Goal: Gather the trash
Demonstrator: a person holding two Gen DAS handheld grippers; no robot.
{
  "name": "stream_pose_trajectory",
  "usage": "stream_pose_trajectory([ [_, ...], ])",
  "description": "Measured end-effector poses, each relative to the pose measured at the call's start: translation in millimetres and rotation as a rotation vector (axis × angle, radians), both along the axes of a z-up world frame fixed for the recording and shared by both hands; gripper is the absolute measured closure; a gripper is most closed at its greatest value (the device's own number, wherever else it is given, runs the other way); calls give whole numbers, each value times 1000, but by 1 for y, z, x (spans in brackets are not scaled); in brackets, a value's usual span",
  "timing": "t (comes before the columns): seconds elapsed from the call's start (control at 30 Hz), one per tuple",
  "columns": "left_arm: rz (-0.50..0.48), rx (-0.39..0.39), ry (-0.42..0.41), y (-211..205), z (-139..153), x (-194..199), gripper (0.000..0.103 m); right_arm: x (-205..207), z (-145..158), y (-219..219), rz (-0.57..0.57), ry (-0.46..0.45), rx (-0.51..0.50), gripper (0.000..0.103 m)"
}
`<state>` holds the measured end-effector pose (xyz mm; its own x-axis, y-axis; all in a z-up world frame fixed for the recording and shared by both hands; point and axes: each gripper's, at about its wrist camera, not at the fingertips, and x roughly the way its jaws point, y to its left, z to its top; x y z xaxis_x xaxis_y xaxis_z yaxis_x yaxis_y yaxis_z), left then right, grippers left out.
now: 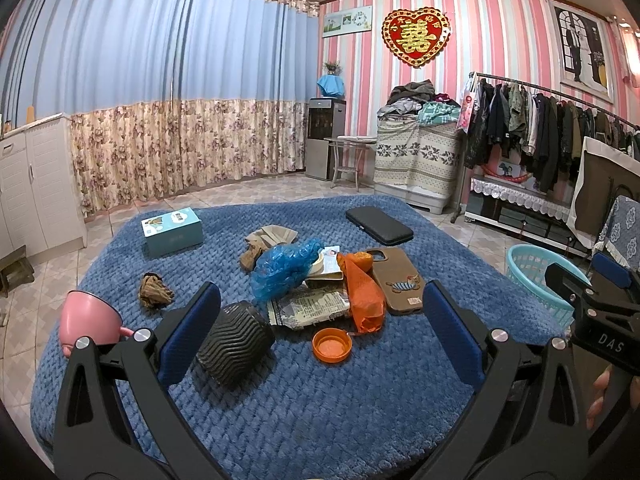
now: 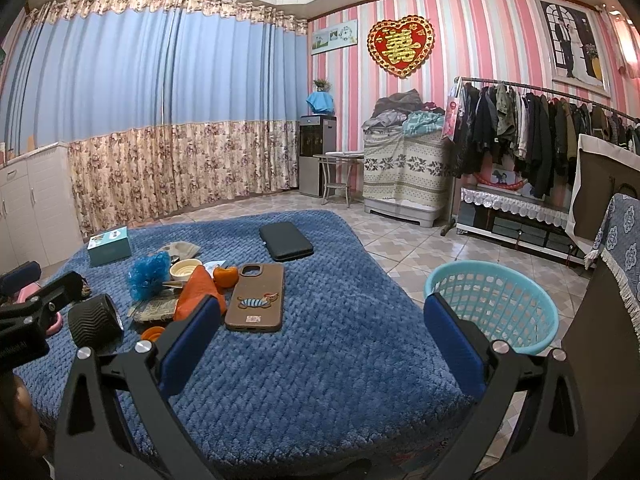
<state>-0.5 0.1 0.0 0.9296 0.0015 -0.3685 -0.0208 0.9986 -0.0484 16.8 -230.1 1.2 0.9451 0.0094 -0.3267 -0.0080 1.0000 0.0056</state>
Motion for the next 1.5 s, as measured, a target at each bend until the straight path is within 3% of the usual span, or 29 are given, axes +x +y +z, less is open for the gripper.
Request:
stream_pose_trajectory([
  [1.5, 2, 4, -3, 0, 4, 0, 5, 0, -3, 1, 0, 0, 5, 4],
])
